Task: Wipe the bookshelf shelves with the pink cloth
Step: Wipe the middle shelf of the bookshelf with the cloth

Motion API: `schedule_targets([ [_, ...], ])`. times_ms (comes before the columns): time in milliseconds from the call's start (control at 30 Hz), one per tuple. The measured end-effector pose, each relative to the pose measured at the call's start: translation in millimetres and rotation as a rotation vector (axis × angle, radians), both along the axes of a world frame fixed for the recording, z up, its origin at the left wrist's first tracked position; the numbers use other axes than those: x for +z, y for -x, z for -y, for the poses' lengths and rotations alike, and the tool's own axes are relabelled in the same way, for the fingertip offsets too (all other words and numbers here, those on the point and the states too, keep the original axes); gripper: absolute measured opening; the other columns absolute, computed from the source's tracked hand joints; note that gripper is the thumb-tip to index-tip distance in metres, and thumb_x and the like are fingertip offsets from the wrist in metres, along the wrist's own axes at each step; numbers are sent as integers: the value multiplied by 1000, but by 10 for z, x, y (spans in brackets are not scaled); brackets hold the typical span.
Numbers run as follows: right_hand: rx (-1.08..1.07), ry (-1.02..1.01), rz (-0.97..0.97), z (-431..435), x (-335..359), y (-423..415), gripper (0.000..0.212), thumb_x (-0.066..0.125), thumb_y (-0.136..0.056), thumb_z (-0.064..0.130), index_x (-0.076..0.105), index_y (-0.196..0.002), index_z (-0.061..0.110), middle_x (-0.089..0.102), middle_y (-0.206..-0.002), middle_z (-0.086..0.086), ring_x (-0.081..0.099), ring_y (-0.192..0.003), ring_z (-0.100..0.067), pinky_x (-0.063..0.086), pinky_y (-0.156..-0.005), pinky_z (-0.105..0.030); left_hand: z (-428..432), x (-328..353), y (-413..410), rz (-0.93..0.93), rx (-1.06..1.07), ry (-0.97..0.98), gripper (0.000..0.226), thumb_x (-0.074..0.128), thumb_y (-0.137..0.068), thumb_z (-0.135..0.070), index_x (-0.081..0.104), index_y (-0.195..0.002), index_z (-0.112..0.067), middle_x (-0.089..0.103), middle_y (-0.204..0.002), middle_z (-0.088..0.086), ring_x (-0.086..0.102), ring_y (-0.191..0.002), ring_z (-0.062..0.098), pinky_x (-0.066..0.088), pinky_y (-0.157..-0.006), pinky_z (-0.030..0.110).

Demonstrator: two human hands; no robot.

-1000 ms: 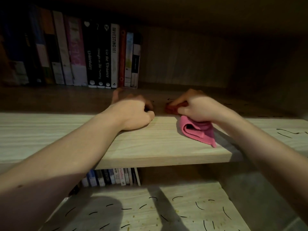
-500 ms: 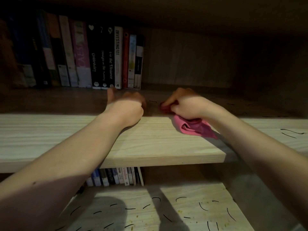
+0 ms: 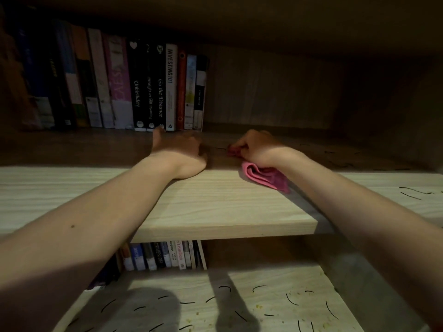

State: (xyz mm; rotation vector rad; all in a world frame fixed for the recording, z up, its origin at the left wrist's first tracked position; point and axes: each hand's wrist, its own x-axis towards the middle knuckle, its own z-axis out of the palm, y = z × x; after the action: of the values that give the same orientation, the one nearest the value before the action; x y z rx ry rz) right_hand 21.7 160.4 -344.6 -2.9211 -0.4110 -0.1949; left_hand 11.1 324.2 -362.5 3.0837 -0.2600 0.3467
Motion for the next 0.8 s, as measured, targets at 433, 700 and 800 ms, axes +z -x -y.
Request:
schedule_targets([
  [433,87,-35,-24,-223,72,-395,33,49,-91,3,67,-117,15,64,-121,-3,58,-108,-18,46,-95,-30,-90,8,-176,-90,-9,47,56,32,-85,-70,49,-131,-41,45,-142,-6,36,-132,21,-1,-111,55],
  [700,64,-15,-39,-113,170,-411,41,43,-90,-6,66,-117,14,65,-110,2,51,-71,-2,39,-51,-8,-110,-7,-225,-83,-13,62,58,33,-86,-68,51,-130,-36,47,-140,-5,37,-130,21,-1,-111,55],
  [800,118,-10,-11,-265,87,-407,40,45,-89,-4,67,-117,15,65,-118,-1,55,-92,-7,43,-77,-18,-105,-15,-235,-97,-13,60,59,32,-85,-70,50,-130,-36,46,-140,-5,37,-130,22,0,-111,55],
])
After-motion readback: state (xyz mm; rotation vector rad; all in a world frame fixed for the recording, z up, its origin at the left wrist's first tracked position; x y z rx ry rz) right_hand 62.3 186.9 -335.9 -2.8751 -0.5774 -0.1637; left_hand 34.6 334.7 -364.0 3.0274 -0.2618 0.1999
